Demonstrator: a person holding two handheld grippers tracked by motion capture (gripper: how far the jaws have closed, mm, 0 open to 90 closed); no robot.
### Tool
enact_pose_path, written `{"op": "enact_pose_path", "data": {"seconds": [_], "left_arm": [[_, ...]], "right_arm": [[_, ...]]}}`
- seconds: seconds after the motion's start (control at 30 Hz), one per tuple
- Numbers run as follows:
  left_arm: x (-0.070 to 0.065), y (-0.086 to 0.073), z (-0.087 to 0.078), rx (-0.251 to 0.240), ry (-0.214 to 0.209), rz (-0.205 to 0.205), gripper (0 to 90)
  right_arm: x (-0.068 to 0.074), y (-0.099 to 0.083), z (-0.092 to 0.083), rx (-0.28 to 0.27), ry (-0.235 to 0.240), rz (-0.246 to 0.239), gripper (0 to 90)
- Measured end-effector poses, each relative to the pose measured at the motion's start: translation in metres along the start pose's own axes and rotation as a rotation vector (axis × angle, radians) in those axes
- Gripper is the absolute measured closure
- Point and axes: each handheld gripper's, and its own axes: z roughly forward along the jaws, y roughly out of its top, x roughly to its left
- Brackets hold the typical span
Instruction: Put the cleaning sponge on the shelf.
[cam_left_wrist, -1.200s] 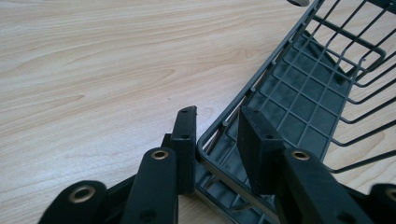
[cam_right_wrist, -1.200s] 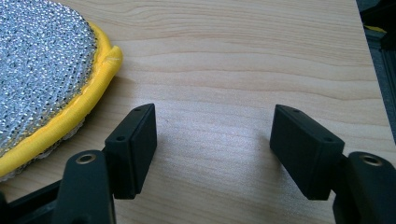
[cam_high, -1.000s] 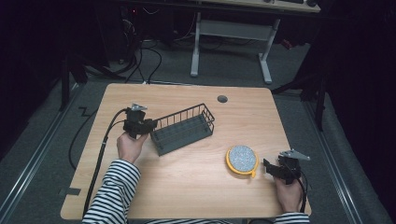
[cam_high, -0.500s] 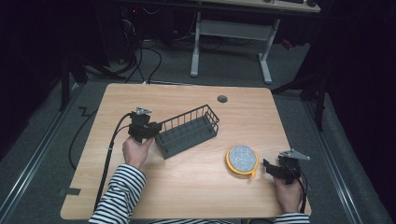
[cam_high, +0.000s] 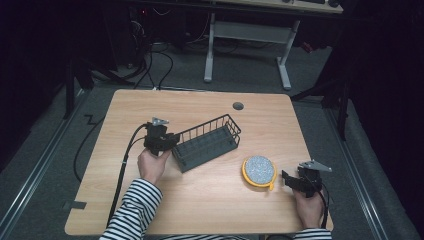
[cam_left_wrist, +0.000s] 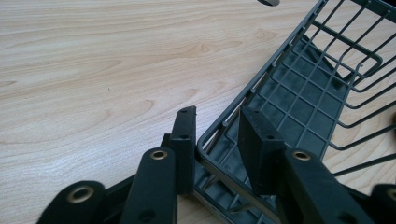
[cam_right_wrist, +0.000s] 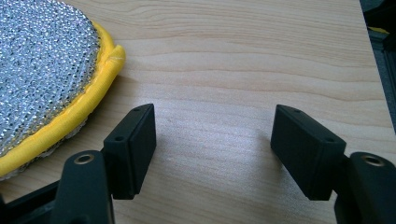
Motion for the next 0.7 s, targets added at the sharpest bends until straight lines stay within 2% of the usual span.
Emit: {"op": "enact_pose_path", "data": {"seconds": [0.17, 0.33, 0.43, 0.57, 0.7], "left_arm": [[0.001, 0.0, 0.0, 0.003, -0.002, 0.002, 49.7], [0.001, 0.001, -0.011, -0.042, 0.0, 0.033, 38.7], [0.003, 0.0, -0.019, -0.058, 0.002, 0.043, 35.3], [0.008, -0.006, -0.034, -0.086, -0.004, 0.035, 34.6], [0.016, -0.014, -0.048, -0.098, 0.035, 0.032, 32.2]], "right_arm": [[0.0, 0.0, 0.0, 0.001, -0.001, 0.0, 31.4], [0.0, 0.0, 0.0, 0.001, 0.0, 0.003, 31.4], [0.0, 0.0, 0.0, 0.001, 0.0, 0.003, 31.4], [0.0, 0.0, 0.0, 0.001, 0.0, 0.004, 31.4], [0.0, 0.0, 0.0, 0.001, 0.0, 0.004, 31.5]]}}
